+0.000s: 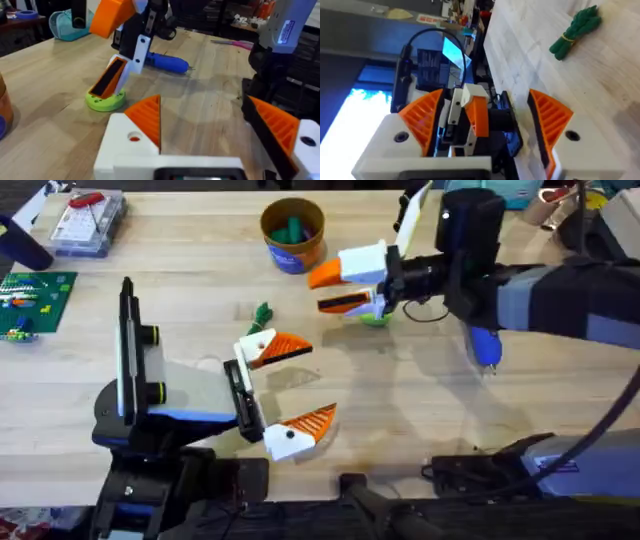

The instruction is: Pick up the gripper from the table and insert it into the empty holder that is missing its gripper. Then pick up a screw, insert it into the mounting hole, and use the screwdriver to tighten it. Finally, clean up the table by picking up the vegetable and placing it into the bucket.

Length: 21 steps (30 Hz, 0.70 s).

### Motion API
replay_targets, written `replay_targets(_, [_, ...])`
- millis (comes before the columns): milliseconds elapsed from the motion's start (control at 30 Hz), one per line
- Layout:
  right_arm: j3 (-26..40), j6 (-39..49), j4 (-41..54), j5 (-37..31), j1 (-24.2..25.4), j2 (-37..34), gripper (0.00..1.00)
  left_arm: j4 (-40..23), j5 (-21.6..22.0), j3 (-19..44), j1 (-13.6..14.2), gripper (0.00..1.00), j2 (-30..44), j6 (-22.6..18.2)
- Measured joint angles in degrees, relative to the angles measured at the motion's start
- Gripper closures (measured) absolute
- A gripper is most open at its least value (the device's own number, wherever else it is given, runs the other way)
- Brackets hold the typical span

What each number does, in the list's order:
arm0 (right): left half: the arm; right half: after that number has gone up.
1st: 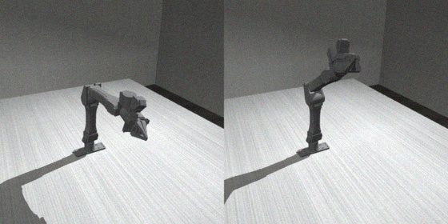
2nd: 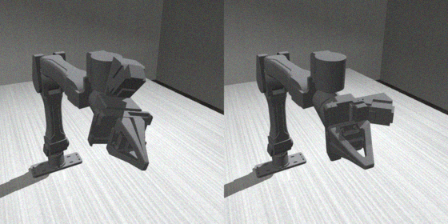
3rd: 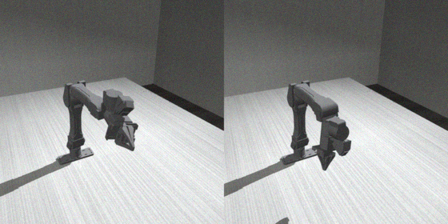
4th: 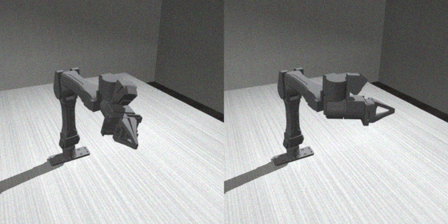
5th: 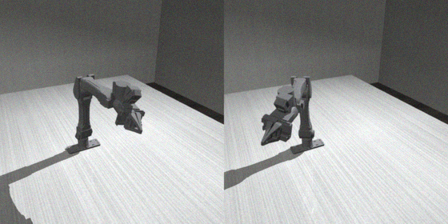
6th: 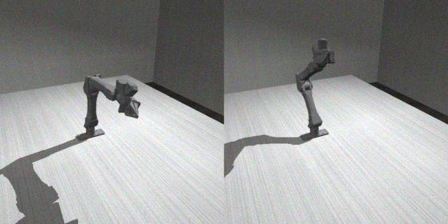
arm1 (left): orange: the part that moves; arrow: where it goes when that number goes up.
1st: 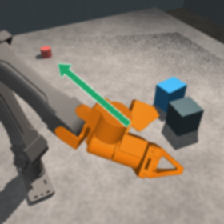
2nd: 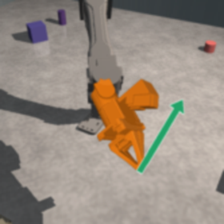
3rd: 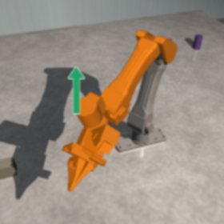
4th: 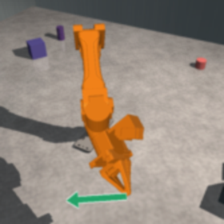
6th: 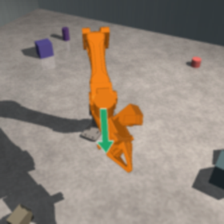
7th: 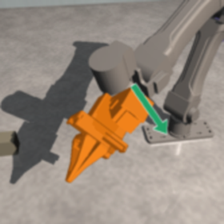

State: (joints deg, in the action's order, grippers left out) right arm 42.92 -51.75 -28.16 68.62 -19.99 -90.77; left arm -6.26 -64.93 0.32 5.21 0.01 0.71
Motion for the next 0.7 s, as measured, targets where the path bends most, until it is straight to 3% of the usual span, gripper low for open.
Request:
replay_targets(367, [-0.2, -4.6, -10.6, 0.6, -5.2, -4.7, 0.028, 0.0, 0.0, 0.0, 0.0, 0.009, 0.0, 0.0])
replay_targets(700, [-0.2, -5.9, -4.7, 3.6, -6.6, -4.7, 0.028, 0.0, 0.0, 0.0, 0.0, 0.009, 0.0, 0.0])
